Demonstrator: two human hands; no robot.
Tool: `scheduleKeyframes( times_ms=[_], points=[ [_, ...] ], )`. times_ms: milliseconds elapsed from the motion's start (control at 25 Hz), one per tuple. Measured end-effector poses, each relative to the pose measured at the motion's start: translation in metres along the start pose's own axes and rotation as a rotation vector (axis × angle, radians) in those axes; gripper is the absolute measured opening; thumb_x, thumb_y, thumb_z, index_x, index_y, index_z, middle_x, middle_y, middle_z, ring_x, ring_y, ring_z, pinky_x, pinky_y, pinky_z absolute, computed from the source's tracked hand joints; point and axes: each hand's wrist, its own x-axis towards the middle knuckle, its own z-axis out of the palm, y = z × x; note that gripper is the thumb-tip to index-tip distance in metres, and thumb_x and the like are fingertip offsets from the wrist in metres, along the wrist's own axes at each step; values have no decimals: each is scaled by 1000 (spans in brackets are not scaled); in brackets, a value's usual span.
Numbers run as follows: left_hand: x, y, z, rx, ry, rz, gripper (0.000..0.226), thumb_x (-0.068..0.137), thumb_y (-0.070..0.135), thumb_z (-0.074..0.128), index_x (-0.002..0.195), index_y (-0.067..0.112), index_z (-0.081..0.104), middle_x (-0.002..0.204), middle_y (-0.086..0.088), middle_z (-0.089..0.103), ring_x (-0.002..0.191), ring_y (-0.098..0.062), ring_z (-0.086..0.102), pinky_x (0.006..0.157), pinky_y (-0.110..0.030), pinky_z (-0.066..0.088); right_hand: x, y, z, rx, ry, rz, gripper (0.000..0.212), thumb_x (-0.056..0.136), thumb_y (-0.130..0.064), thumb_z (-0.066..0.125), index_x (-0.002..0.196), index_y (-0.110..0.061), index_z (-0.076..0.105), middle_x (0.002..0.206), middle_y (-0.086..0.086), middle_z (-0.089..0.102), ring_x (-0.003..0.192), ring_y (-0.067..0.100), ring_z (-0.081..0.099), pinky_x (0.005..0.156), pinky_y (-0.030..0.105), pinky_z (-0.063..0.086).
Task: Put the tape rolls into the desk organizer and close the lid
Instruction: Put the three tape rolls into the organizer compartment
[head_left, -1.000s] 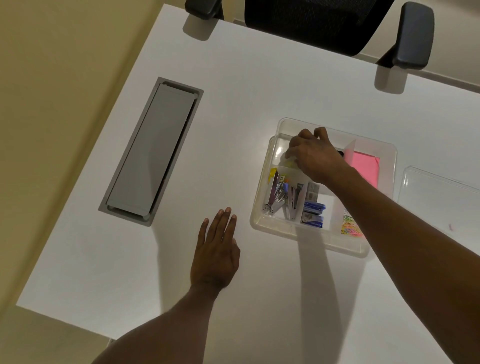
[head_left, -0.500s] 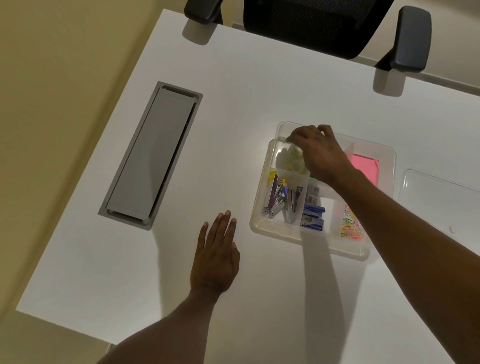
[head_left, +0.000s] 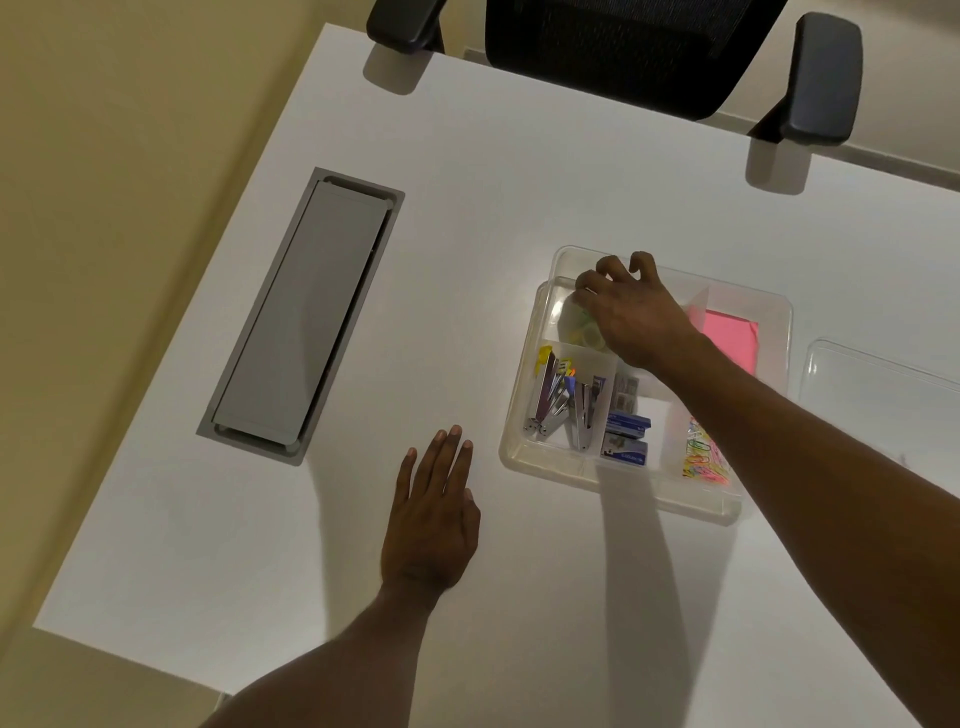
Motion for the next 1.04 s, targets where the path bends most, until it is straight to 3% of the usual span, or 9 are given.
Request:
scheduleKeyframes(
  times_ms=[80, 200, 320, 440, 720, 1040],
  points=[
    [0, 0, 0, -1, -5, -4, 58, 108, 42, 16, 163, 23, 26, 174, -1, 22, 161, -22, 21, 128, -54, 28, 1, 2, 1, 78, 36, 12, 45, 84, -13, 64, 129, -15, 60, 134, 7, 58, 129, 29, 45, 105, 50, 27],
    [1, 0, 0, 9, -7, 3, 58, 108, 41, 18, 163, 22, 27, 173, -3, 24, 161, -23, 22, 127, -55, 30, 2, 0, 0, 269, 100, -21, 26, 89, -17, 62, 113, -24, 68, 122, -3, 67, 122, 22, 52, 99, 46, 29],
    [1, 0, 0, 7, -2, 4, 58, 108, 40, 20, 162, 22, 27, 173, -3, 25, 160, -23, 23, 127, -55, 30, -1, -3, -1, 314, 19, -158, 16, 92, -20, 63, 102, -30, 72, 115, -10, 70, 118, 18, 51, 96, 43, 28],
    [1, 0, 1, 5, 0, 4, 58, 108, 40, 22, 163, 22, 28, 173, -2, 24, 161, -23, 22, 128, -54, 29, -2, -3, 0, 291, -20, -145, 21, 89, -13, 62, 99, -29, 72, 116, -10, 70, 116, 18, 51, 95, 42, 28],
    [0, -1, 2, 19, 1, -1, 58, 109, 41, 20, 163, 22, 27, 173, -1, 23, 161, -22, 20, 129, -53, 26, 0, -4, 8, 290, -65, -177, 31, 90, -6, 58, 115, -22, 68, 118, -4, 63, 104, 19, 62, 105, 39, 30],
    [0, -2, 4, 23, 4, 3, 58, 108, 41, 19, 163, 23, 25, 174, -1, 21, 162, -22, 19, 129, -53, 26, 5, -6, -1, 214, -143, -231, 38, 92, -8, 57, 126, -25, 64, 124, -2, 61, 116, 19, 55, 104, 41, 29]
  ],
)
